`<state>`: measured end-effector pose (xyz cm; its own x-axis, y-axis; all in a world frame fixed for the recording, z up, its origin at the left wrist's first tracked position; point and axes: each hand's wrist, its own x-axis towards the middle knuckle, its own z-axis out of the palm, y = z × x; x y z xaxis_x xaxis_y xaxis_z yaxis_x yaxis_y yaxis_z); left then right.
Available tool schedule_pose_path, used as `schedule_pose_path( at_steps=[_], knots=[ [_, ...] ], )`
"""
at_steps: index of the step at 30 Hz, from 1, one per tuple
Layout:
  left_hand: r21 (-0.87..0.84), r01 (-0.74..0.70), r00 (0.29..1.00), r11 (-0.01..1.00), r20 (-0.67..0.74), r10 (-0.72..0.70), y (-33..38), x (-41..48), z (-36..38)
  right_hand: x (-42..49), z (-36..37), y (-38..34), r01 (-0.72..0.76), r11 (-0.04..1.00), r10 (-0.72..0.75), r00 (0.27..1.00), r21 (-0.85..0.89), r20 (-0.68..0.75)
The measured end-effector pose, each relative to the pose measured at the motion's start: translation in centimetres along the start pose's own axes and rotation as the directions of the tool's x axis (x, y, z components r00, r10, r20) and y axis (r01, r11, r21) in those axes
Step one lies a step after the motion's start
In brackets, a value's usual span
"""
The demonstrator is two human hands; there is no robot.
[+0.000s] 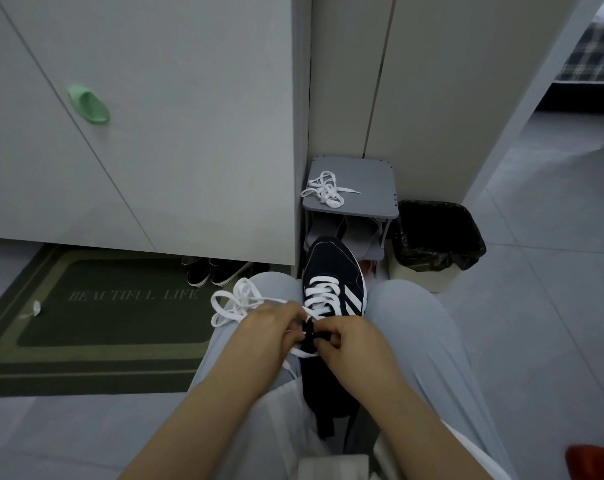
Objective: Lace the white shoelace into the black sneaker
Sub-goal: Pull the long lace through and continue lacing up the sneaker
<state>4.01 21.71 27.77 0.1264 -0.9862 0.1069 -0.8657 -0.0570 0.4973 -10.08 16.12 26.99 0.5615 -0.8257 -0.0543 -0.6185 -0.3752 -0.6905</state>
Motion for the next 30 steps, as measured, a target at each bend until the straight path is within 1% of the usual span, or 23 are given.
schedule_pose_path(
  at_steps=[2,5,9,12,13,14,16,17,18,19,20,21,22,23,24,25,26,27,28,29,30],
  knots=[
    [-0.048,-0.014,1.000,0.999,0.009,0.014,0.1,0.0,-0.1,0.1,0.1,0.0,0.002,1.000,-0.002,1.000,0.008,-0.009],
    [-0.044,-0.036,0.999,0.998,0.016,0.037,0.4,-0.1,-0.5,0.2,0.3,0.0,-0.014,0.999,0.015,0.999,0.034,-0.031],
    [-0.059,-0.033,0.999,0.998,-0.014,0.032,0.3,-0.3,-0.7,0.0,0.0,-0.1,-0.010,1.000,0.010,0.998,-0.009,-0.061],
    [0.040,-0.035,0.997,0.999,-0.068,0.037,-0.6,-0.3,-0.6,-0.5,-1.1,-0.2,0.013,0.999,-0.017,0.994,-0.038,-0.112],
    [0.079,-0.048,0.995,0.996,-0.084,0.055,-0.9,-0.3,-0.6,-0.6,-1.7,-0.1,0.011,1.000,-0.012,0.989,-0.007,-0.150],
    [0.120,-0.058,0.993,0.991,-0.097,0.070,-1.1,-0.2,-0.7,-0.6,-2.5,0.0,0.000,0.998,0.012,0.982,0.061,-0.190],
    [0.229,-0.031,0.992,0.973,-0.110,0.057,-1.2,0.2,-1.0,-0.6,-4.0,0.1,-0.012,0.956,0.082,0.971,0.295,-0.226],
    [0.281,-0.015,0.994,0.960,-0.098,0.044,-1.3,0.6,-1.2,-0.7,-4.6,0.0,-0.011,0.901,0.109,0.974,0.434,-0.201],
    [0.317,0.001,0.996,0.948,-0.089,0.029,-1.2,0.9,-1.5,-0.8,-4.9,-0.3,-0.016,0.813,0.125,0.981,0.582,-0.148],
    [0.329,0.013,0.998,0.944,-0.056,0.006,-1.2,1.3,-1.8,-0.9,-5.0,-0.7,-0.041,0.687,0.138,0.988,0.726,-0.075],
    [0.318,0.022,1.000,0.948,-0.024,-0.014,-1.2,1.5,-2.1,-1.0,-5.0,-0.9,-0.074,0.537,0.154,0.988,0.841,-0.011],
    [0.281,0.036,0.999,0.959,0.015,-0.042,-1.1,1.8,-2.5,-1.1,-5.2,-0.9,-0.079,0.400,0.177,0.984,0.913,0.008],
    [0.244,0.044,0.998,0.969,0.039,-0.055,-1.2,2.1,-2.9,-1.2,-5.6,-0.8,-0.048,0.309,0.211,0.977,0.950,-0.019],
    [0.215,0.029,0.998,0.976,0.049,-0.041,-1.3,2.2,-3.3,-1.2,-6.1,-0.5,0.004,0.314,0.245,0.966,0.949,-0.085],
    [0.164,0.032,0.996,0.986,0.081,-0.046,-1.4,2.4,-3.9,-1.2,-6.8,0.0,0.046,0.422,0.260,0.951,0.905,-0.169],
    [0.076,0.059,0.990,0.995,0.120,-0.068,-1.4,2.4,-4.6,-1.2,-7.3,0.5,0.063,0.586,0.242,0.938,0.808,-0.249],
    [-0.029,0.093,0.982,0.995,0.165,-0.087,-1.3,2.4,-5.3,-1.2,-7.5,0.8,0.065,0.749,0.182,0.936,0.659,-0.300],
    [-0.111,0.127,0.973,0.986,0.208,-0.102,-1.3,2.4,-5.9,-1.1,-7.3,0.9,0.067,0.873,0.091,0.951,0.484,-0.295],
    [-0.154,0.147,0.964,0.977,0.246,-0.106,-1.3,2.4,-6.3,-1.0,-6.7,1.0,0.076,0.950,0.001,0.970,0.304,-0.243],
    [-0.164,0.148,0.958,0.975,0.267,-0.101,-1.4,2.5,-6.6,-0.9,-5.9,1.0,0.083,0.987,-0.060,0.984,0.135,-0.168],
    [-0.176,0.150,0.957,0.973,0.274,-0.098,-1.5,2.5,-6.8,-0.8,-5.0,1.0,0.101,0.995,-0.102,0.991,-0.016,-0.089]
  ],
)
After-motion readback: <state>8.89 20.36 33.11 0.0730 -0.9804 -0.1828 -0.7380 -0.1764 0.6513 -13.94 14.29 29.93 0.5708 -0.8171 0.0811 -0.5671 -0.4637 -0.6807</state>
